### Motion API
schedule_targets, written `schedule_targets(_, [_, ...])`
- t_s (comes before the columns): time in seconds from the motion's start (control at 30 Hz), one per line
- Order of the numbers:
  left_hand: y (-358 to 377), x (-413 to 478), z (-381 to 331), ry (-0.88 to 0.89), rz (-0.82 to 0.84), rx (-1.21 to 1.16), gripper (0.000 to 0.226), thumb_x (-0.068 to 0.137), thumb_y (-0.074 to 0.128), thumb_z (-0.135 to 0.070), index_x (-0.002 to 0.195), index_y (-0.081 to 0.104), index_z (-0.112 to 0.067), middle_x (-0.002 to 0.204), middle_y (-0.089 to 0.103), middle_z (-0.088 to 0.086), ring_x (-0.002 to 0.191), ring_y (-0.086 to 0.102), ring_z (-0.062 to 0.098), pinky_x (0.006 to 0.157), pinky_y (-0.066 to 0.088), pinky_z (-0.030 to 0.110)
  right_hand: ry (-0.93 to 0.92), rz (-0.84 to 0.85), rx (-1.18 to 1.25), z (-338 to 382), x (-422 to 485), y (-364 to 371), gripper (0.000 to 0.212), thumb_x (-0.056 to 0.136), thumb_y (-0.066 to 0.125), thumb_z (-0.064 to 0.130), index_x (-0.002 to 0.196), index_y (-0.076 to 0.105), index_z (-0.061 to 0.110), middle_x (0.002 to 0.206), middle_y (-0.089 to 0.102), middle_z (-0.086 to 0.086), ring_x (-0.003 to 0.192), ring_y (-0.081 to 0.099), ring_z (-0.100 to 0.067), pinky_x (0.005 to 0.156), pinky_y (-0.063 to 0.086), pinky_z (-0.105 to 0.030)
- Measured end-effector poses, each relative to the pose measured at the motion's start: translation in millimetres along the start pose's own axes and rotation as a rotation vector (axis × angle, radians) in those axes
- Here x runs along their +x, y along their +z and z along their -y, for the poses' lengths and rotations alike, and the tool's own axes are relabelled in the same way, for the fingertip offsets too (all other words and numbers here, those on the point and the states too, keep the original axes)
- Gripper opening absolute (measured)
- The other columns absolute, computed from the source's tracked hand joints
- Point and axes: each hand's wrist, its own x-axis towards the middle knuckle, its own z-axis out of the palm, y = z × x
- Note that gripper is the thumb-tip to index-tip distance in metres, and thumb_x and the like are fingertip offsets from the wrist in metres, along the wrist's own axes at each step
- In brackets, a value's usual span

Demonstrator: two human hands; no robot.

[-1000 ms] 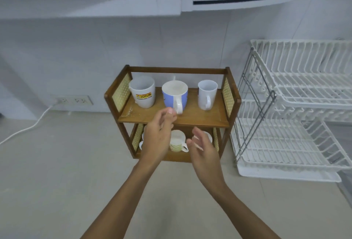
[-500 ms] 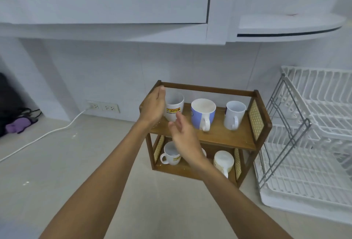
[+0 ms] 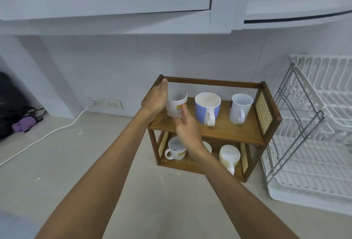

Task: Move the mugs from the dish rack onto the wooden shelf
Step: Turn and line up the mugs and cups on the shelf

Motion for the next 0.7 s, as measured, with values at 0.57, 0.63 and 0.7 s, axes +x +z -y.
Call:
schedule_targets(0.57, [5.4, -32.9, 11.6, -0.030, -0.121, -0.237, 0.059, 0.106, 0.020, -0.054, 0.141, 0.052, -0.018, 0.147, 0.053, 0.012, 0.142, 0.041, 0.028, 0.116, 0.035, 0.053, 0.011, 0.002, -0.036, -3.9, 21.1, -4.5, 0.062, 0.105, 0.045, 0.018, 0.162, 0.024, 0.030, 0.158, 0.047, 0.002, 0.143, 0.044, -0.020, 0.108, 0.043, -0.034])
schedule_targets(0.63, [5.7, -32.8, 10.8, -0.029, -0.118, -0.238, 0.060, 0.107, 0.020, -0.053, 0.143, 0.050, -0.017, 0.149, 0.052, 0.011, 0.144, 0.039, 0.028, 0.116, 0.034, 0.053, 0.015, 0.009, -0.045, -4.7, 20.5, -4.0, 0.063, 0.105, 0.044, 0.018, 0.162, 0.021, 0.030, 0.159, 0.045, 0.002, 0.143, 0.043, -0.020, 0.106, 0.042, -0.032])
schedule_targets(0.7, [5.3, -31.1, 10.1, -0.029, -0.128, -0.243, 0.060, 0.107, 0.020, -0.053, 0.144, 0.050, -0.017, 0.148, 0.053, 0.011, 0.141, 0.043, 0.027, 0.116, 0.036, 0.053, 0.018, 0.011, -0.055, -5.7, 19.6, -3.7, 0.064, 0.105, 0.045, 0.018, 0.163, 0.019, 0.030, 0.159, 0.044, 0.002, 0.141, 0.044, -0.019, 0.100, 0.041, -0.028])
